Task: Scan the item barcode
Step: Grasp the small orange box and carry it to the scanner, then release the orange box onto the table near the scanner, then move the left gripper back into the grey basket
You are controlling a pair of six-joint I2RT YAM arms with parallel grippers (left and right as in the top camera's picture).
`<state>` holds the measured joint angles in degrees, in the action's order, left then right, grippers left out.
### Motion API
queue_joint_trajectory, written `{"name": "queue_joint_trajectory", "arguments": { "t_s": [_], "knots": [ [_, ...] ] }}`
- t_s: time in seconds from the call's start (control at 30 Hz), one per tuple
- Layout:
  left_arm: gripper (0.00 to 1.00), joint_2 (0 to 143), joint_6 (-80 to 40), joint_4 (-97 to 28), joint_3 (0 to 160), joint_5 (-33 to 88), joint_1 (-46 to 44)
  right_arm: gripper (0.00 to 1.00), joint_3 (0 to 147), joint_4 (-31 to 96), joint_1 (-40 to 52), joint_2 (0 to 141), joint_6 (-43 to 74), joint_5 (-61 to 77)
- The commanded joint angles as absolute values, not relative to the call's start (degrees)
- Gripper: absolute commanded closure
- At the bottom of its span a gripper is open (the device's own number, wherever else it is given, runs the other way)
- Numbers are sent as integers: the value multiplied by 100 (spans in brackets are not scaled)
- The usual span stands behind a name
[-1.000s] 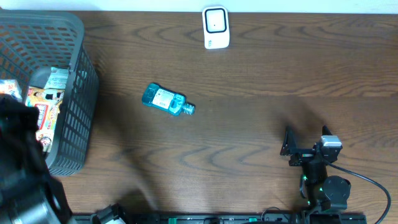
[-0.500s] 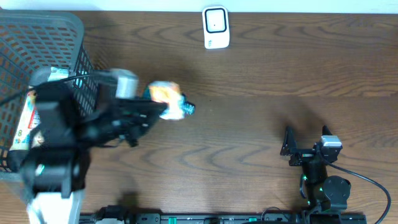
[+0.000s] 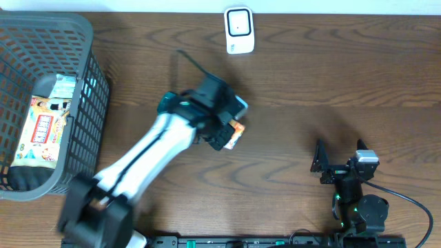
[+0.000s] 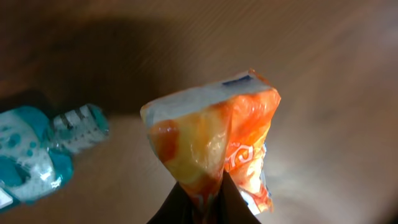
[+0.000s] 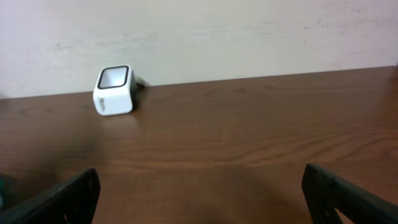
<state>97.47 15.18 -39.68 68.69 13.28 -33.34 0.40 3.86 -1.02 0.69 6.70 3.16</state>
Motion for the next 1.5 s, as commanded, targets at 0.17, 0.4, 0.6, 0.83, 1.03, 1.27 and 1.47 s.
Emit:
{"name": "queue_joint_trajectory", "arguments": {
  "t_s": [0.17, 0.4, 0.6, 0.83, 1.03, 1.27, 1.47],
  "knots": [
    [93, 11319, 2462, -3717, 6840, -1087, -3765, 1, 32, 410, -150, 38, 633, 311],
    [41, 11017, 2458, -3684, 6995, -1752, -4080, 1, 32, 408, -152, 38, 633, 311],
    [2, 9627, 2453, -3489, 7199, -1737, -4399, 1, 32, 410, -150, 38, 633, 311],
    [2, 7846, 2261, -2917, 7199, -1721, -4407, 1, 32, 408, -150, 38, 633, 311],
    [2, 6840, 2268, -2842, 7199, -1728, -4381, 1, 32, 408, -150, 38, 633, 311],
    [2, 6136, 2263, -2307, 7199, -2248, -4007, 1, 32, 410, -150, 38, 633, 311],
    [2, 5784, 2281, -939, 7199, -3610, -3382, 1, 32, 408, -150, 38, 633, 311]
  ]
}}
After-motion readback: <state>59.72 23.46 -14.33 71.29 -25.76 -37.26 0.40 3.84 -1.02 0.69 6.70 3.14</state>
